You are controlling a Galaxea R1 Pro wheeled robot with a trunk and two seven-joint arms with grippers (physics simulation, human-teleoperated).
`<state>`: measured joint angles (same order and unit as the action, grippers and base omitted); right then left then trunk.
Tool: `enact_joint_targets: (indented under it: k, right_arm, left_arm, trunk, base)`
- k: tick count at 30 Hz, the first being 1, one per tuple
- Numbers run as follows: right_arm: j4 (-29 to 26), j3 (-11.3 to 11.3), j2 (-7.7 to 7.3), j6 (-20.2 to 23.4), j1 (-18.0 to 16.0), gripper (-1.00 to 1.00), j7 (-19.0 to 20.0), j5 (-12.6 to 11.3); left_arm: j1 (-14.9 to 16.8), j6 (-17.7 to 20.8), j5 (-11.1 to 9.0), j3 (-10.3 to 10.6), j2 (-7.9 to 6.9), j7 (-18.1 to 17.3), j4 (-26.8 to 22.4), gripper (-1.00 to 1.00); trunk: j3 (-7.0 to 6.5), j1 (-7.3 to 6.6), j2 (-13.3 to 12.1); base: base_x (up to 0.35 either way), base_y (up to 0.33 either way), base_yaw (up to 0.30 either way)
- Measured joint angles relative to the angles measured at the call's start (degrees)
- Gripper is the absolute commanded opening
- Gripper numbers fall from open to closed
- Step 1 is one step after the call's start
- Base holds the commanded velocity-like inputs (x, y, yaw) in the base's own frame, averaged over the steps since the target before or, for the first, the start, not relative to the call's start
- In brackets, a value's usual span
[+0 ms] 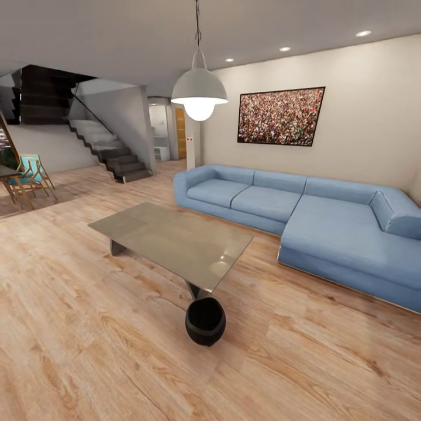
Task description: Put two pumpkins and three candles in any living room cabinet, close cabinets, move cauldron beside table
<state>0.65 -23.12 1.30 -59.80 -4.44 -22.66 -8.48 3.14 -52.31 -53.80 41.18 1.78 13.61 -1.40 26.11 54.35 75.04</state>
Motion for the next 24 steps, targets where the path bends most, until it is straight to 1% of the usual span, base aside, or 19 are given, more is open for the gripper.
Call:
enact_joint_targets:
  k: [7, 24]
  right_arm:
    - [-0.02, 0.04, -0.11, 0.0, 0.0, 1.0, 0.0, 0.0]
    - [-0.02, 0.01, -0.09, 0.0, 0.0, 1.0, 0.0, -0.01]
  left_arm:
    - [0.0, 0.06, -0.05, 0.01, 0.09, 0.25, 0.0, 1.0]
    - [0.0, 0.69, 0.24, 0.25, 0.2, -0.34, -0.09, 1.0]
  trunk:
    - [-1.26, -1.54, -2.81]
    - [-1.26, -1.54, -2.82]
  base:
    - [0.0, 0.0, 0.0]
    - [0.0, 0.0, 0.0]
